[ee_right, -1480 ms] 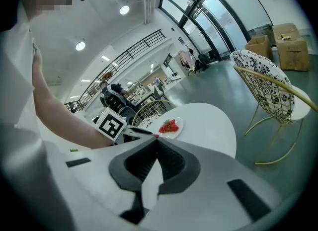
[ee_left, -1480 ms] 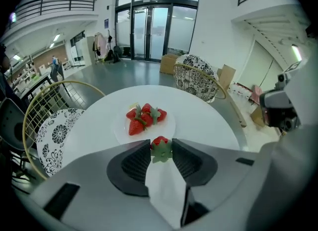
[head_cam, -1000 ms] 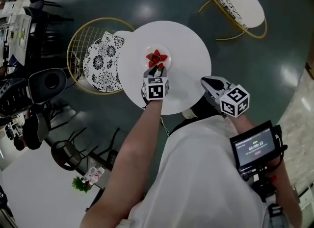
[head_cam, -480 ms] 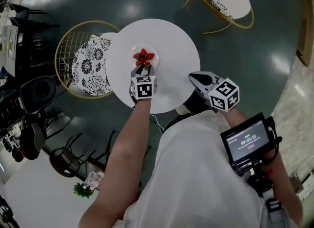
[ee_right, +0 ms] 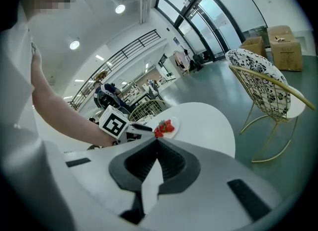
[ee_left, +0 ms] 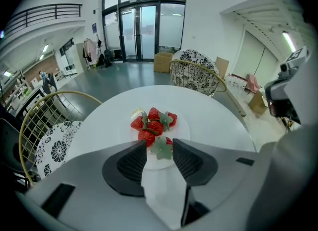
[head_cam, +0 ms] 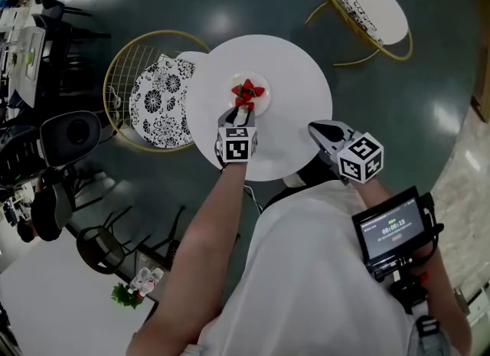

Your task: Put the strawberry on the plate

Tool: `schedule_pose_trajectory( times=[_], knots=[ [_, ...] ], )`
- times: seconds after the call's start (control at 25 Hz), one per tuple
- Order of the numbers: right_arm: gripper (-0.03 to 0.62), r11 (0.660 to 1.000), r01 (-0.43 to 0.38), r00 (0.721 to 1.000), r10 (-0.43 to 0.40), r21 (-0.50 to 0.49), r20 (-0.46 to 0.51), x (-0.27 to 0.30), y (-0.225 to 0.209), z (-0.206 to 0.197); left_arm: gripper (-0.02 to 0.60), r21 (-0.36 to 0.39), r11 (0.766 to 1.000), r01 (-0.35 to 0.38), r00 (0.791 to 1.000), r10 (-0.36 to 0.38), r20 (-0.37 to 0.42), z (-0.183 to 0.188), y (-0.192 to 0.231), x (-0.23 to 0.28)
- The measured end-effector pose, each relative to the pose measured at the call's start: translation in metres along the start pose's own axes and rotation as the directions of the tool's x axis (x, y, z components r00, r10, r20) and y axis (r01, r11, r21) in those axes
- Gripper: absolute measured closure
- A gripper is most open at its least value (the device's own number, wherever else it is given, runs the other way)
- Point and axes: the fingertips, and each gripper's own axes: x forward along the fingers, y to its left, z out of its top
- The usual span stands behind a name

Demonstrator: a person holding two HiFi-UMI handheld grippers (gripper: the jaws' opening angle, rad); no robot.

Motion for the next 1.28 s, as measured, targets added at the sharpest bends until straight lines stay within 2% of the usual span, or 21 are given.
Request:
schedule_pose_trajectory(
  times=[0.2,0.52,0.64,0.84,1.08,1.28],
  knots=[
    [0.588,0.999,0.01,1.0,-0.01,-0.037,0.014,0.003,0.048,0.01,0.436,0.005,0.999,0.032,0.996,-0.032,0.085,-0.005,0.008,-0.058],
    [0.588,0.996,-0.028,0.999,0.03,-0.08,0.032,0.012,0.054,0.027,0.439,-0.005,0.999,0.048,0.983,-0.047,0.175,0.006,-0.002,-0.086],
    [0.588,0.995,-0.04,0.998,0.044,-0.094,0.037,0.015,0.056,0.028,0.493,-0.02,0.999,0.04,0.973,-0.035,0.226,0.011,-0.003,-0.099],
    [0.588,0.993,-0.046,0.996,0.054,-0.113,0.071,0.015,0.057,0.04,0.568,-0.051,0.998,0.027,0.951,-0.01,0.31,0.016,-0.006,-0.124],
    [0.588,0.985,-0.053,0.992,0.071,-0.165,0.103,0.013,0.058,0.061,0.574,-0.08,0.996,0.041,0.916,-0.005,0.401,0.019,-0.012,-0.154],
    [0.588,0.971,-0.066,0.987,0.096,-0.229,0.127,-0.001,0.103,0.064,0.575,-0.097,0.994,0.056,0.883,-0.004,0.469,-0.002,-0.013,-0.207]
  ],
)
